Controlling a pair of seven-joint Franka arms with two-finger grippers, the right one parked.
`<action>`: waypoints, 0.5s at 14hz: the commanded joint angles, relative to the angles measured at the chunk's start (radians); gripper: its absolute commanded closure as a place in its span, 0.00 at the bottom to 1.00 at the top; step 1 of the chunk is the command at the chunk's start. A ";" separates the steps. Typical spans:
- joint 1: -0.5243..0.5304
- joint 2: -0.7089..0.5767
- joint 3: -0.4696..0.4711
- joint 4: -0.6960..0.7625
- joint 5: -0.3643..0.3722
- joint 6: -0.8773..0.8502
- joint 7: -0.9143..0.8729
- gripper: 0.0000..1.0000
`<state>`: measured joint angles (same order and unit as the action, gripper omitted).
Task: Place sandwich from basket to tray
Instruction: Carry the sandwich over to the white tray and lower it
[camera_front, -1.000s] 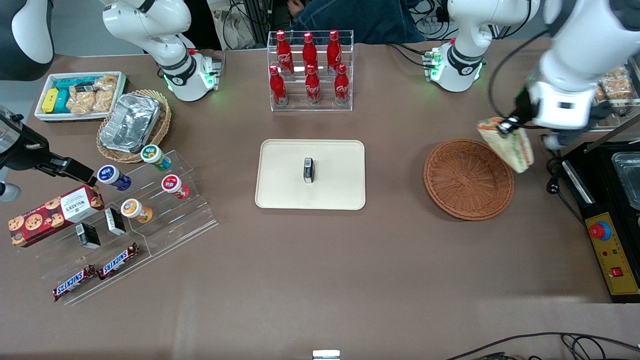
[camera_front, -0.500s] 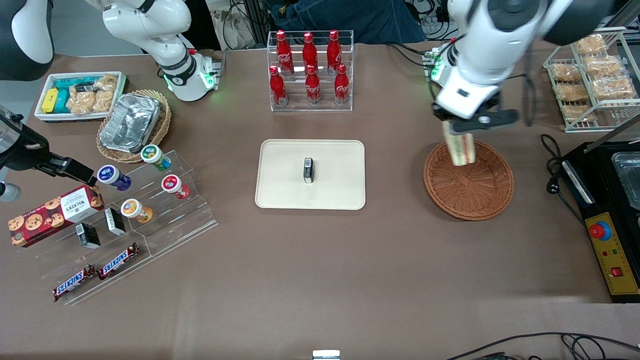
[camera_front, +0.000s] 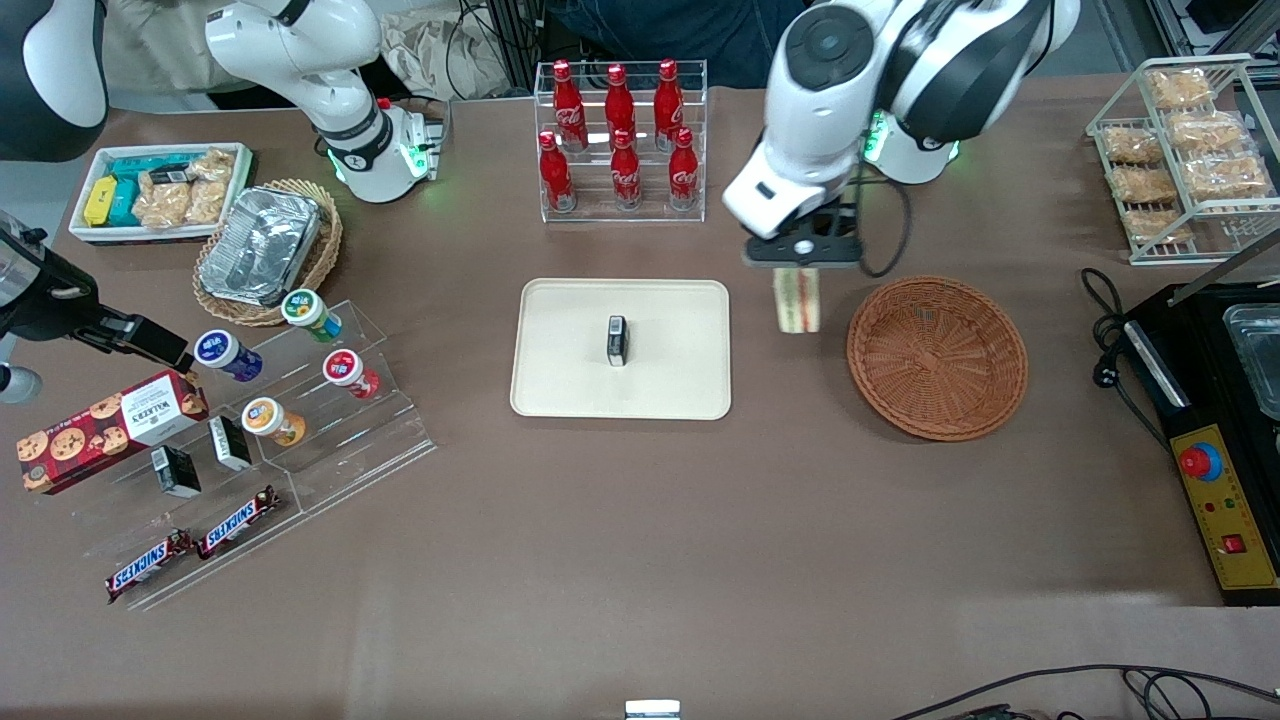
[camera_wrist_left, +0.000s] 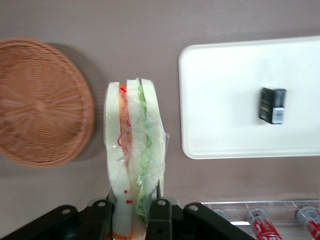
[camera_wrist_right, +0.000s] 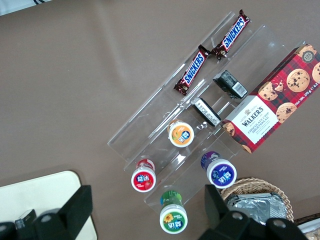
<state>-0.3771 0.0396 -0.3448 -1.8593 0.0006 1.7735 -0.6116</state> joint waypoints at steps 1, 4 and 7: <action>-0.066 0.077 0.012 -0.013 -0.010 0.090 -0.046 0.73; -0.101 0.143 0.012 -0.089 0.009 0.280 -0.088 0.73; -0.128 0.239 0.015 -0.089 0.082 0.372 -0.138 0.73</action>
<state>-0.4801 0.2341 -0.3428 -1.9593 0.0312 2.1027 -0.7013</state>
